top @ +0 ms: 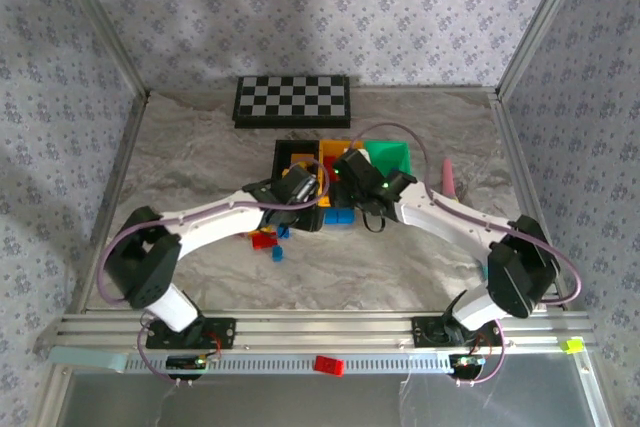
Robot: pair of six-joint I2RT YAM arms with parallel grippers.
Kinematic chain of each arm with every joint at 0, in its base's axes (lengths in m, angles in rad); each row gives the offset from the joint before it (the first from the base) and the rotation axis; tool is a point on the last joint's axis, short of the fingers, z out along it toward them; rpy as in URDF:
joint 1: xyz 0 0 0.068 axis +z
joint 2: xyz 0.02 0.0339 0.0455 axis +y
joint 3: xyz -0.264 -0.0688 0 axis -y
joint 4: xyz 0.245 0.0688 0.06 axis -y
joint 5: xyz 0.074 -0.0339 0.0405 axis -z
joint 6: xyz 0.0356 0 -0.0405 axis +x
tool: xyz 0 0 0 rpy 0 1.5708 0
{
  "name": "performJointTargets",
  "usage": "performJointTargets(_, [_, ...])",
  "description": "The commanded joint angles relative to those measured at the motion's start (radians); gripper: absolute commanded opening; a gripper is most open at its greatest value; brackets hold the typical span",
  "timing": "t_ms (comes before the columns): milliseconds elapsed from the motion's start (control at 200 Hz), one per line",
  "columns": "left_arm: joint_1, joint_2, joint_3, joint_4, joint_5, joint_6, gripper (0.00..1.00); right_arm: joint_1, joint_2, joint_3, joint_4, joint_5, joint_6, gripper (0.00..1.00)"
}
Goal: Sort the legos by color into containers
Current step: Pick up the lego from the center of the table.
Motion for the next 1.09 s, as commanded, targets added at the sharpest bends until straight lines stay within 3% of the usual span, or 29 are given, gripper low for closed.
performJointTargets(0, [-0.016, 0.065, 0.071, -0.086, -0.032, 0.003, 0.65, -0.022, -0.047, -0.052, -0.011, 0.035, 0.028, 0.67])
performJointTargets(210, [-0.017, 0.158, 0.157, -0.165, -0.103, -0.054, 0.64, -0.036, -0.087, -0.112, -0.004, 0.033, 0.039, 0.67])
performJointTargets(1089, [-0.058, 0.268, 0.234, -0.174, -0.089, -0.094, 0.62, -0.04, -0.105, -0.155, 0.022, 0.027, 0.05, 0.67])
